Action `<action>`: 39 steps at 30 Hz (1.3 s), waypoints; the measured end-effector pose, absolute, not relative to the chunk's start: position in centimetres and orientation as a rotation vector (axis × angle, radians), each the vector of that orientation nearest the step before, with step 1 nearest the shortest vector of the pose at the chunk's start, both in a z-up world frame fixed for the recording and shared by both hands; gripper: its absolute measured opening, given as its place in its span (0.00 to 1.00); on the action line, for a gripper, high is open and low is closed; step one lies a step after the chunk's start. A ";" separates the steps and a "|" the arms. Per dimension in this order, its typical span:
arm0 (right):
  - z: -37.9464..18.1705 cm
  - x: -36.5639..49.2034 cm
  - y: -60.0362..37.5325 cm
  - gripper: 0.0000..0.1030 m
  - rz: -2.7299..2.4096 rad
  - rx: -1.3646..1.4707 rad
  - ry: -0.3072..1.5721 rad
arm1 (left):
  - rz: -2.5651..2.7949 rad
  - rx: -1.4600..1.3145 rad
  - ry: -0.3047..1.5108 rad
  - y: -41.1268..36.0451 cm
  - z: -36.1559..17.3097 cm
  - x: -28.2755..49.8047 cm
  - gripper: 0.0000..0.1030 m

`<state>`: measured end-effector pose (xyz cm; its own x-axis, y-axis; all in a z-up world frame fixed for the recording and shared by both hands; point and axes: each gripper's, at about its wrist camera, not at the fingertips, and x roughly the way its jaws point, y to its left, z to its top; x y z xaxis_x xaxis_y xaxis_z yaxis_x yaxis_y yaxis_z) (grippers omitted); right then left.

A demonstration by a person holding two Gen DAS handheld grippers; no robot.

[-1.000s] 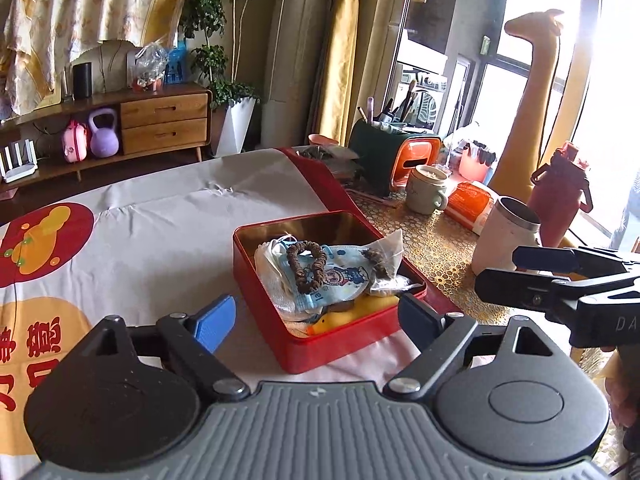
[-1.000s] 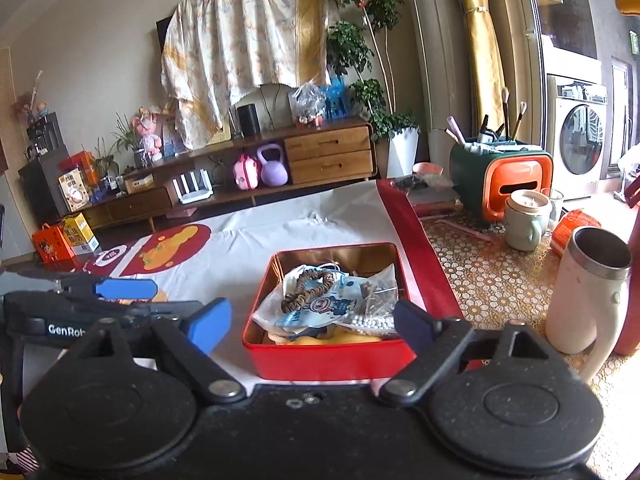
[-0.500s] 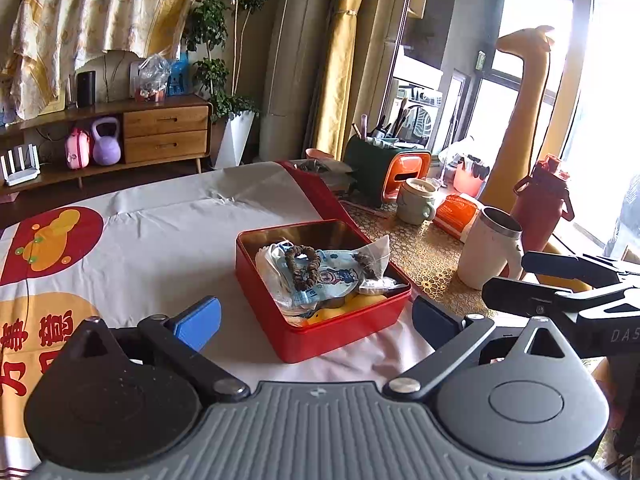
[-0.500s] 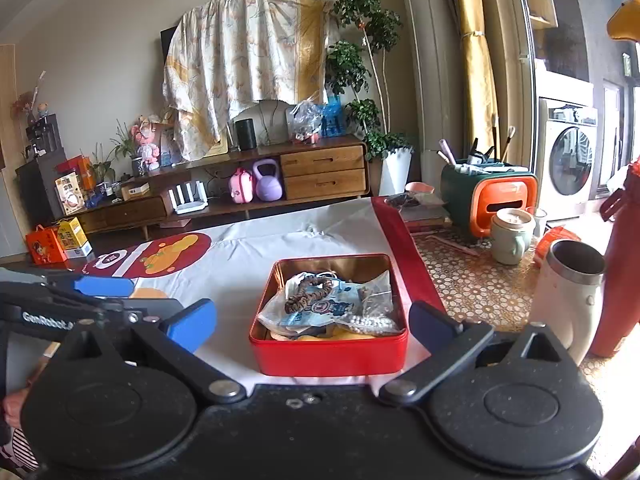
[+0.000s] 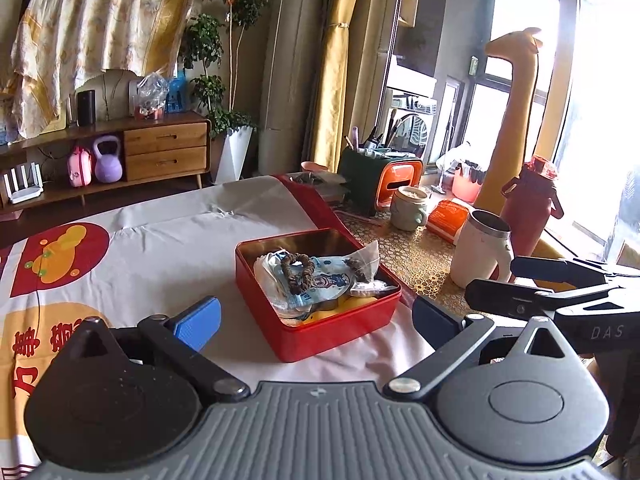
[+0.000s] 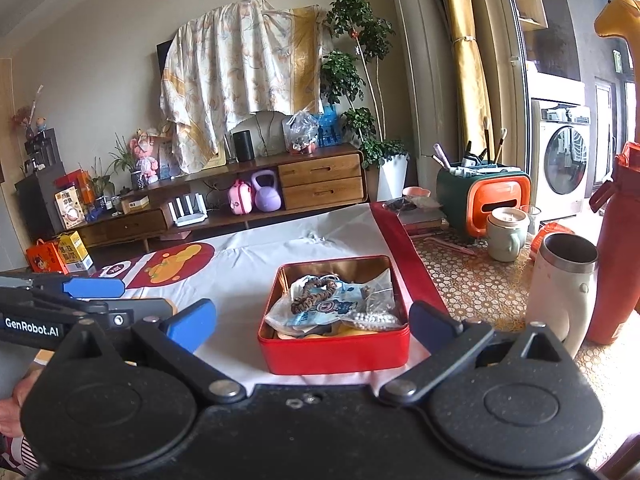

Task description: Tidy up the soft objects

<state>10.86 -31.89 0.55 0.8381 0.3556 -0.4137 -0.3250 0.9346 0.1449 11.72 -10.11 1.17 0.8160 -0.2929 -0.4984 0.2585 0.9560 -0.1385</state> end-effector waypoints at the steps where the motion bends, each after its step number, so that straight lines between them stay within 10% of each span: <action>1: 0.5 10.7 -31.8 1.00 0.364 0.071 0.451 | -0.295 -0.064 0.541 -10.2 1.2 11.7 1.00; 39: 0.4 10.6 -31.4 1.00 0.366 0.075 0.460 | -0.283 -0.080 0.543 -9.9 1.3 10.9 1.00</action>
